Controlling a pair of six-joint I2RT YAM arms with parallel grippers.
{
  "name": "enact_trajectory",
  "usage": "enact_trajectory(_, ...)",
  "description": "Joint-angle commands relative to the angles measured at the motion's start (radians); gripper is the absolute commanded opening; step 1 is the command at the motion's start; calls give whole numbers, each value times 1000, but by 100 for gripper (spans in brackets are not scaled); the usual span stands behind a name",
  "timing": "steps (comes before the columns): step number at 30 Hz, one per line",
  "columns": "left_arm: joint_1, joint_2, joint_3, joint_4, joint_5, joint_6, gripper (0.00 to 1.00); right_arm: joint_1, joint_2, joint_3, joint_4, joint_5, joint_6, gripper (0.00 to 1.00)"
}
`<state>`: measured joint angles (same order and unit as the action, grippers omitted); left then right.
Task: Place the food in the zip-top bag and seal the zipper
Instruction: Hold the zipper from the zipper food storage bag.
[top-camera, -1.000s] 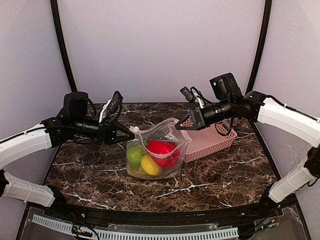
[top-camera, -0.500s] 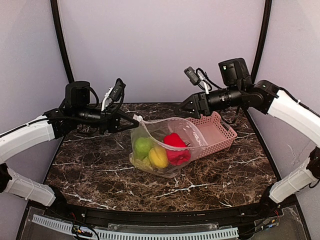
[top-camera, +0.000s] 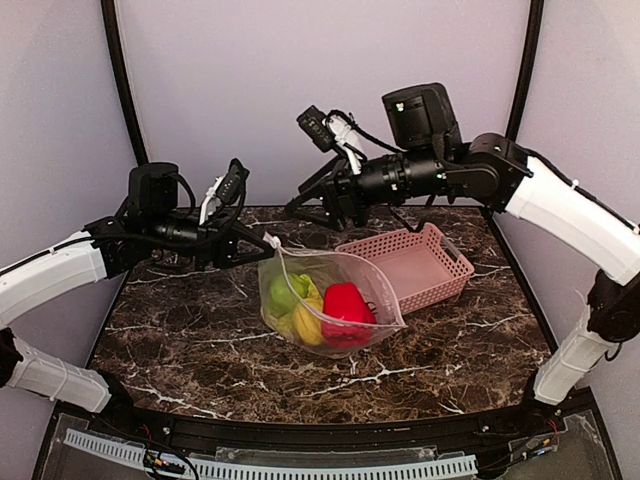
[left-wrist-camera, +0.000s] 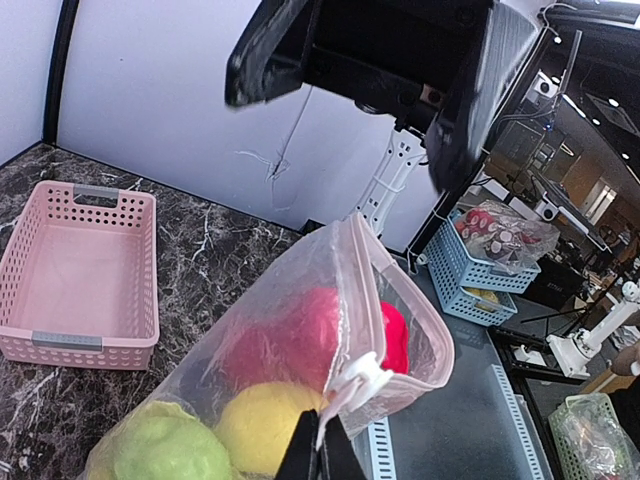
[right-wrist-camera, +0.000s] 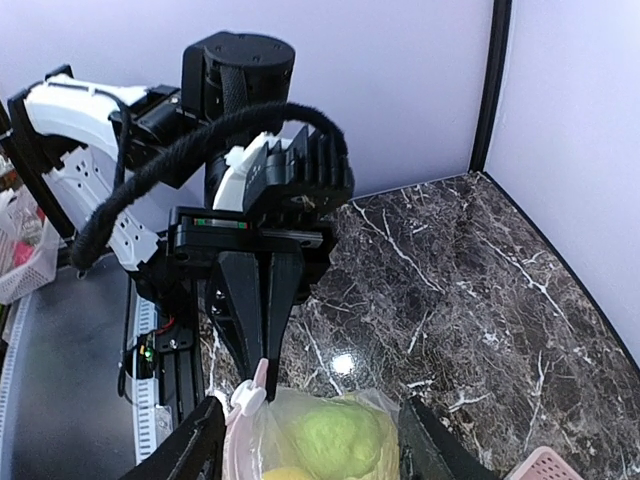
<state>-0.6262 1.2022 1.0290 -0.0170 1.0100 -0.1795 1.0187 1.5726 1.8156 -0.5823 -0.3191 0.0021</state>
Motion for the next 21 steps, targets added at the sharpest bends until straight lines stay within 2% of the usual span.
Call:
enact_trajectory(1,-1,-36,-16,12,15,4,1,62,76,65,-52,79,-60,55)
enact_trajectory(7,-1,-38,-22,12,11,-3,1,133,122,90,-62,182,-77,53)
enact_trajectory(17,-1,-51,-33,26,-23,0,1,164,138,115,-91,307,-54,41)
enact_trajectory(21,-1,-59,-42,51,-41,-4,1,167,141,115,-109,316,-39,39)
